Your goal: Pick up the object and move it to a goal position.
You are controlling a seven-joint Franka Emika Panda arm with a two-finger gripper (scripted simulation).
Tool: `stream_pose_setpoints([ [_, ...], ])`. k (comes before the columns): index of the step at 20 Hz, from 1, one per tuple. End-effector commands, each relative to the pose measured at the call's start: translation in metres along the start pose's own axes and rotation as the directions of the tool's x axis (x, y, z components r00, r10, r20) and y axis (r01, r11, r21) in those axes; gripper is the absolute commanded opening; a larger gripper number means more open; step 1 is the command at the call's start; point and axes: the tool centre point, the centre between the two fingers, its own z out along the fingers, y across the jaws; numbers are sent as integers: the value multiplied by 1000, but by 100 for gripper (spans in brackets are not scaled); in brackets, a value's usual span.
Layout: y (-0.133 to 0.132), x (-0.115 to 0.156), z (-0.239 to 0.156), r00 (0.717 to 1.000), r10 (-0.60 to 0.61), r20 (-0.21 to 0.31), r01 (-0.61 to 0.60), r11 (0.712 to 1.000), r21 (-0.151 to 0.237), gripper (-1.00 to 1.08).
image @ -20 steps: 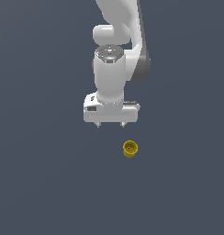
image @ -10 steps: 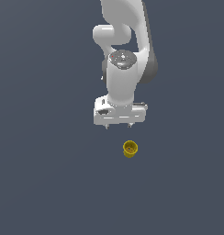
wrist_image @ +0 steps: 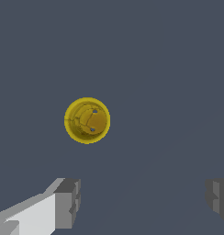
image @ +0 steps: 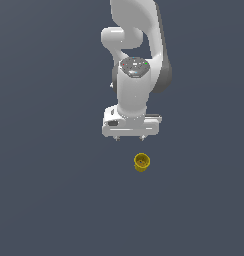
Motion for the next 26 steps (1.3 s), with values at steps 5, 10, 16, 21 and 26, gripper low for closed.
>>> stream_pose_setpoints([
  [5, -6, 6, 9, 996, 87, 5, -87, 996, 3, 100],
  [10, -14, 13, 21, 982, 188, 10, -189, 982, 3, 100],
  [16, -26, 23, 37, 943, 331, 17, -332, 943, 0, 100],
  [21, -36, 30, 52, 895, 445, 21, -445, 896, -5, 100],
  [26, -45, 36, 65, 842, 539, 22, -539, 842, -12, 100],
])
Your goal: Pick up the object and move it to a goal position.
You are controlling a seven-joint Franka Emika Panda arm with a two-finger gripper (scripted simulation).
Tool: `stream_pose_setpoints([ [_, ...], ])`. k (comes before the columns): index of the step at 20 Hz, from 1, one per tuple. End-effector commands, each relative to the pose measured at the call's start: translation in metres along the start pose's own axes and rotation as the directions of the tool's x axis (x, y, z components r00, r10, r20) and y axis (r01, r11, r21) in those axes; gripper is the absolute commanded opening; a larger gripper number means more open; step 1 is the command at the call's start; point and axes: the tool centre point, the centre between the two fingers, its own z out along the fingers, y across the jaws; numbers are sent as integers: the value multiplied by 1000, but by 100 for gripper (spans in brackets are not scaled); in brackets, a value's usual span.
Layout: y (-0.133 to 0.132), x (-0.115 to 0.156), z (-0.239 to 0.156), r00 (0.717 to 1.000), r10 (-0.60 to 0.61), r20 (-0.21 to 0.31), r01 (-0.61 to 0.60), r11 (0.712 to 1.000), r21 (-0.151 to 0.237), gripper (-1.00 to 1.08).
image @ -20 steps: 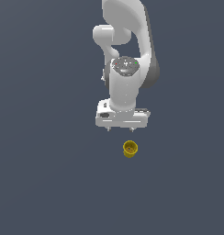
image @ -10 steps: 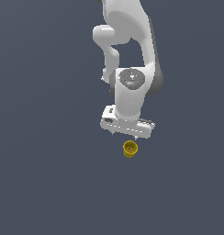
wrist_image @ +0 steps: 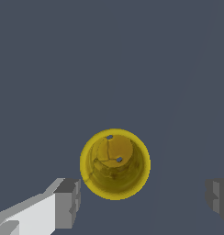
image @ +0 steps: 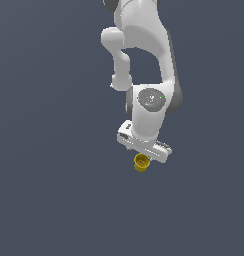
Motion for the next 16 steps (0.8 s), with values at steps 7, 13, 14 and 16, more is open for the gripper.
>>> stream_pose_setpoints([
  [7, -13, 0, 16, 991, 132, 0, -132, 991, -6, 100],
  [13, -17, 0, 20, 986, 168, 0, -168, 986, -8, 100],
  [14, -17, 0, 21, 985, 170, 0, -170, 985, -8, 100],
  [16, -17, 0, 20, 986, 167, 0, -167, 986, -8, 100],
])
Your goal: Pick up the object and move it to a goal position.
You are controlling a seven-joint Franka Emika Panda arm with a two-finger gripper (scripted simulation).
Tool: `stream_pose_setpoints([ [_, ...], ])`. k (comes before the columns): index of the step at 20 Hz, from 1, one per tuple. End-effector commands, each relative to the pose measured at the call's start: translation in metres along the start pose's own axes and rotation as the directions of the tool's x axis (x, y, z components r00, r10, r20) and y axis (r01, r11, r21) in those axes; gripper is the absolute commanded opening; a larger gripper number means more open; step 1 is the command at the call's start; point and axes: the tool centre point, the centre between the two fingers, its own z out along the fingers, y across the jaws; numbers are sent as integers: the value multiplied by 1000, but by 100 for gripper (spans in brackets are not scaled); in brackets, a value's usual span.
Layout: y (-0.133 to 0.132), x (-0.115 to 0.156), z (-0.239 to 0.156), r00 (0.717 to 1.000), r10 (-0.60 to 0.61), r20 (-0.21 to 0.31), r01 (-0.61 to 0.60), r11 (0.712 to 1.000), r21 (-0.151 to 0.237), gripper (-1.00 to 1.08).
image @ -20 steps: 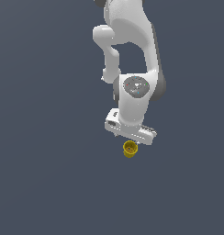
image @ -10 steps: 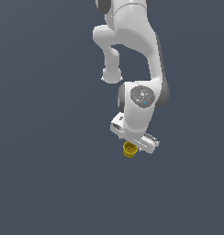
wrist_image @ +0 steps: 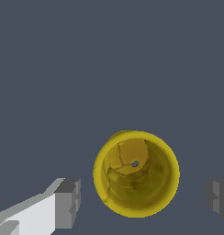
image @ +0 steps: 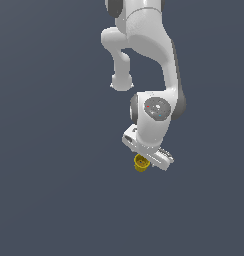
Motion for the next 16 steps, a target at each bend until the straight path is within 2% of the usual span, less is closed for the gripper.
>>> stream_pose_setpoints([
  [1, 0, 0, 0, 1000, 0, 0, 0, 1000, 0, 100],
  [16, 0, 0, 51, 1000, 5, -1, -5, 1000, 0, 100],
])
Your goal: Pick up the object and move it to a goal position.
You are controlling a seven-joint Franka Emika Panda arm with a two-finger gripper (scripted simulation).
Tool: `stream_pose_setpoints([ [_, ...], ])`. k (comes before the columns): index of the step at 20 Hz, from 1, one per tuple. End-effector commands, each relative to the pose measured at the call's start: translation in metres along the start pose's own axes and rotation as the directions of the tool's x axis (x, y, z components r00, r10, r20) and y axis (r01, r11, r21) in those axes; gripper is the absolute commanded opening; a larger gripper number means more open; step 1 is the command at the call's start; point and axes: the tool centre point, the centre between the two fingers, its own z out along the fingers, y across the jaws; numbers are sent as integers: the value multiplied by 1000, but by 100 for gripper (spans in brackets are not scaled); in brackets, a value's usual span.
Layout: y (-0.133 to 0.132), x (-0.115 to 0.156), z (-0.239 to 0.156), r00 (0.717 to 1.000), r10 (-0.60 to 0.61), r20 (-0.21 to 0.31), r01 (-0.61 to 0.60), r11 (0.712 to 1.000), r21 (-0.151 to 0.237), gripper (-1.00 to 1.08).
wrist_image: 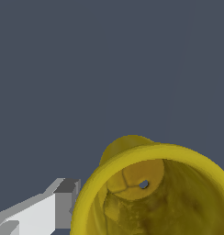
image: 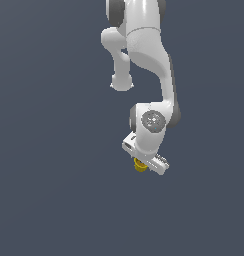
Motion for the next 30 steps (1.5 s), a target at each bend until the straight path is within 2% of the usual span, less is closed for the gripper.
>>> stream_pose_setpoints([
  [1, -1, 1, 1, 1000, 0, -1, 0, 1000, 1, 100],
  [2, -1, 1, 1, 1000, 0, -1, 0, 1000, 1, 100],
  [3, -1, 1, 1, 1000, 0, -1, 0, 1000, 1, -100],
  [19, 6, 2, -2, 1000, 0, -1, 0, 1000, 1, -100],
  [25, 28, 5, -12, 1000, 0, -1, 0, 1000, 1, -100],
  [30, 62, 9, -26, 1000, 0, -1, 0, 1000, 2, -100],
])
